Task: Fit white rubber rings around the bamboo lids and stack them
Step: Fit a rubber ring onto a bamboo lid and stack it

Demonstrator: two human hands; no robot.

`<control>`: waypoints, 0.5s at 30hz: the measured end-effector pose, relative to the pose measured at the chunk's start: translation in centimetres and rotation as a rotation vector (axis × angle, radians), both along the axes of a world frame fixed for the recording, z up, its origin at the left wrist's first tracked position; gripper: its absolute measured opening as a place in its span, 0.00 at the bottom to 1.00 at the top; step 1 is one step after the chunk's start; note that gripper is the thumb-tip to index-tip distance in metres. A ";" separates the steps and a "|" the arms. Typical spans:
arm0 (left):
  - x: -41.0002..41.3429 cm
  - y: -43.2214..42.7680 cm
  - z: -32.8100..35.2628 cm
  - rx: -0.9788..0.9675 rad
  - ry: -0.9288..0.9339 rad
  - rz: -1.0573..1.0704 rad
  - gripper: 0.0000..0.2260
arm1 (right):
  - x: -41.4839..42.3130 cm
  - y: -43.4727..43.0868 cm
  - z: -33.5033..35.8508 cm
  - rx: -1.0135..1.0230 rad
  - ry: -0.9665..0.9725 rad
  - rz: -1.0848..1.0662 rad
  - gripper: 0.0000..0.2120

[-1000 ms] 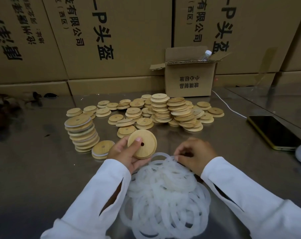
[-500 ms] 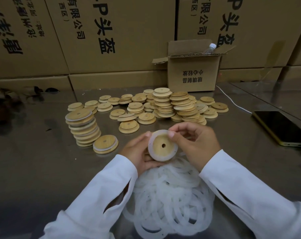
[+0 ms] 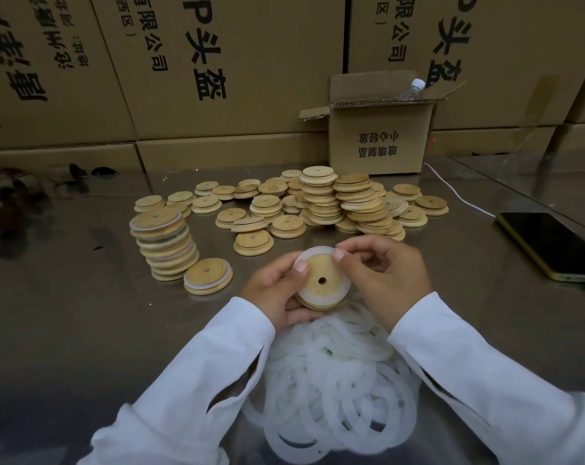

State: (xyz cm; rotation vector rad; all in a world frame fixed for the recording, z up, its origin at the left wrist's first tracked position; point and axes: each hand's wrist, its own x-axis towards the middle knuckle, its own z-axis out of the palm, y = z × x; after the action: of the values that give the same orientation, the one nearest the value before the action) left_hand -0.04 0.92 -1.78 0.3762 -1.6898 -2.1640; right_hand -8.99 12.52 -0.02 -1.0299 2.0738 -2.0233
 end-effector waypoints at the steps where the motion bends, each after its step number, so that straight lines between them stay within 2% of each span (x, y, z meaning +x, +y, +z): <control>1: 0.0 0.0 0.0 0.000 0.000 0.001 0.09 | 0.0 0.0 0.0 0.004 0.003 0.001 0.07; 6: 0.0 0.0 0.0 0.002 0.000 0.000 0.09 | -0.1 0.0 0.0 0.001 -0.029 0.014 0.07; 15: 0.0 0.0 0.2 -0.126 -0.014 0.100 0.10 | -0.2 0.0 0.1 0.081 -0.085 0.020 0.06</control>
State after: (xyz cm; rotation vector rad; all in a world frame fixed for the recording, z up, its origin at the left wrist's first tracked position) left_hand 0.00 0.96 -1.60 0.4321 -1.7655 -1.9766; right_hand -9.18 12.53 0.11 -0.9314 2.0755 -1.9217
